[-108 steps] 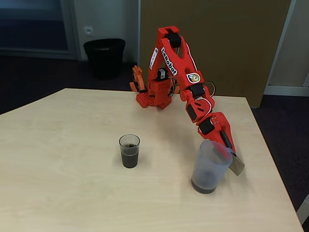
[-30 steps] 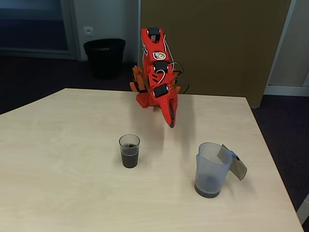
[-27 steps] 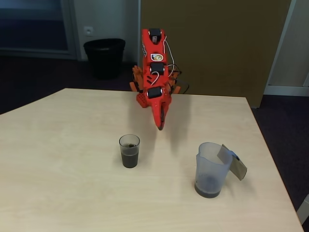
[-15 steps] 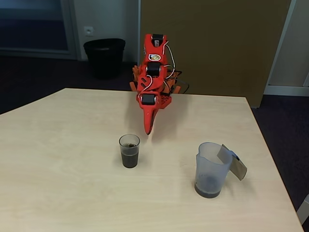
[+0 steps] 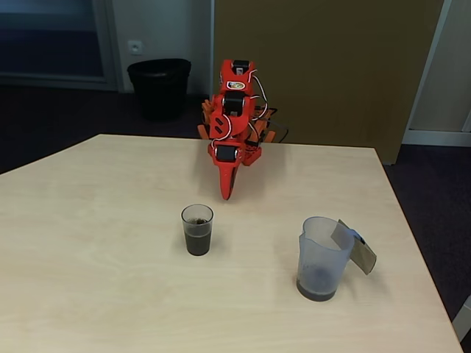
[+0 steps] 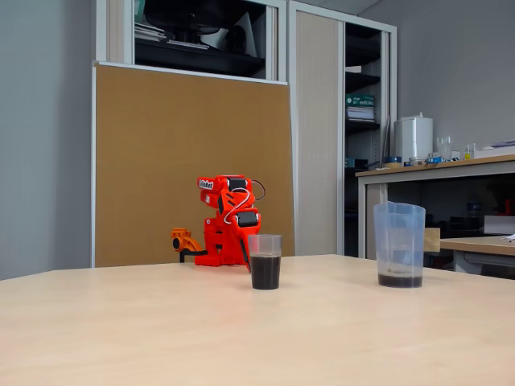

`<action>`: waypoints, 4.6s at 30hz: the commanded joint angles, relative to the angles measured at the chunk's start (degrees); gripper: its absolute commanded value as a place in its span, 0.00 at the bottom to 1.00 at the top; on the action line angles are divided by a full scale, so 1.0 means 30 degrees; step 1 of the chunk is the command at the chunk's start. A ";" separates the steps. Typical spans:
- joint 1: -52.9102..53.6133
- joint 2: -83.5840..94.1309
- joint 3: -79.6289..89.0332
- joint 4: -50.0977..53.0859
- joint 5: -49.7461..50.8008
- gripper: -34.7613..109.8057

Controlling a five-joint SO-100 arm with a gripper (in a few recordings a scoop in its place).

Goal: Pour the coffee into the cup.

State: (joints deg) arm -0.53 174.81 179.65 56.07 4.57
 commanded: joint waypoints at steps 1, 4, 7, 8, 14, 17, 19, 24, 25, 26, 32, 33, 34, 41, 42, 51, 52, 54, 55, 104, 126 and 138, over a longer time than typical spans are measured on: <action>-0.0264 0.1201 0.0117 0.1641 0.0117 0.24; -0.0703 0.2607 0.0117 0.3047 0.0205 0.24; -0.0557 0.3164 0.0117 0.3340 0.0117 0.24; -0.0469 0.3281 0.0117 0.3428 0.0117 0.24; -0.0381 0.3955 0.0117 0.3779 0.0029 0.24; -0.0410 0.4482 0.0117 0.4102 0.0029 0.24; -0.0469 0.4951 0.0117 0.4336 0.0029 0.24; -0.0498 0.5215 0.0117 0.4482 0.0000 0.24; -0.0498 0.5215 0.0117 0.4482 0.0000 0.24; -0.0498 0.5215 0.0117 0.4482 0.0000 0.24; -0.0615 0.5215 0.0117 0.4482 0.0029 0.24; -0.0615 0.5215 0.0117 0.4482 0.0029 0.24; -0.0615 0.5215 0.0117 0.4482 0.0029 0.24; -0.0615 0.5215 0.0117 0.4482 0.0029 0.24; -0.0615 0.5215 0.0117 0.4482 0.0029 0.24; -0.0615 0.5215 0.0117 0.4482 0.0029 0.24; -0.0615 0.5215 0.0117 0.4482 0.0029 0.24; -0.0615 0.5215 0.0117 0.4482 0.0029 0.24; -0.0615 0.5215 0.0117 0.4482 0.0029 0.24; -0.0615 0.5215 0.0117 0.4482 0.0029 0.24; -0.0615 0.5215 0.0117 0.4482 0.0029 0.24; -0.0615 0.5215 0.0117 0.4482 0.0029 0.24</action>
State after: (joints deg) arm -1.67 189.84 179.65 68.82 4.31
